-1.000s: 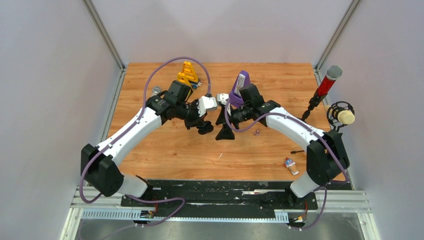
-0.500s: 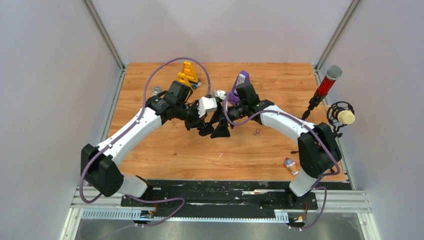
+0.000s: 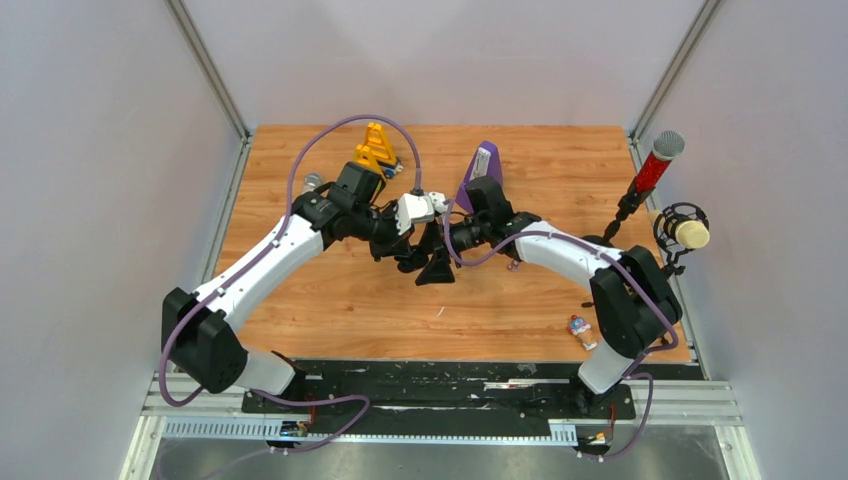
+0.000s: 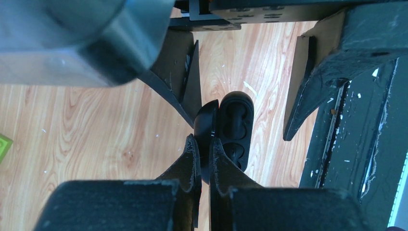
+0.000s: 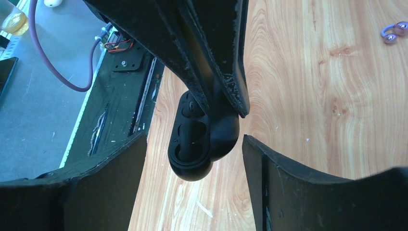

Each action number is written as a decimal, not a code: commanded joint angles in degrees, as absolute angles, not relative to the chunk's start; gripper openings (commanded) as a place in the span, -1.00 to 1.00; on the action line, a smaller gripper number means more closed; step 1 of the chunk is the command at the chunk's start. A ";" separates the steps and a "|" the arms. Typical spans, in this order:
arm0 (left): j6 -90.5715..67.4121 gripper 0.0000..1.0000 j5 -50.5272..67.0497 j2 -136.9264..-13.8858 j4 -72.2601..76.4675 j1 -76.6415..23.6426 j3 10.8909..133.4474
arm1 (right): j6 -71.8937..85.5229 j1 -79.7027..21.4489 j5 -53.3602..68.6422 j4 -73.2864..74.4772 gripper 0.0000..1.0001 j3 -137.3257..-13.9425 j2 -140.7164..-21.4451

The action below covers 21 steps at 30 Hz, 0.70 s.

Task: Insert the wireless bluetooth earbuds into the charging case
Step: Pass from the left arm to the right

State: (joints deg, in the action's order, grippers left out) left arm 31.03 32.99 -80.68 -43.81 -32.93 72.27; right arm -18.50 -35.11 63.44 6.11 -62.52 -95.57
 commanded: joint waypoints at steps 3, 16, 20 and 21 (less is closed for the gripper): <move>30.13 -0.96 34.38 -80.40 -41.87 -33.14 71.41 | -17.09 -35.26 65.37 -1.10 0.42 -60.94 -92.55; 28.46 -0.98 35.98 -81.54 -40.85 -32.09 71.59 | -14.46 -35.24 67.92 -3.73 -0.15 -59.29 -91.59; 27.28 -0.98 37.77 -81.29 -39.94 -30.52 71.20 | -13.18 -35.02 68.86 -4.86 -0.06 -58.85 -91.49; 27.08 -0.99 37.90 -81.21 -39.79 -30.26 71.02 | -12.42 -34.84 69.21 -5.37 -0.06 -58.81 -91.49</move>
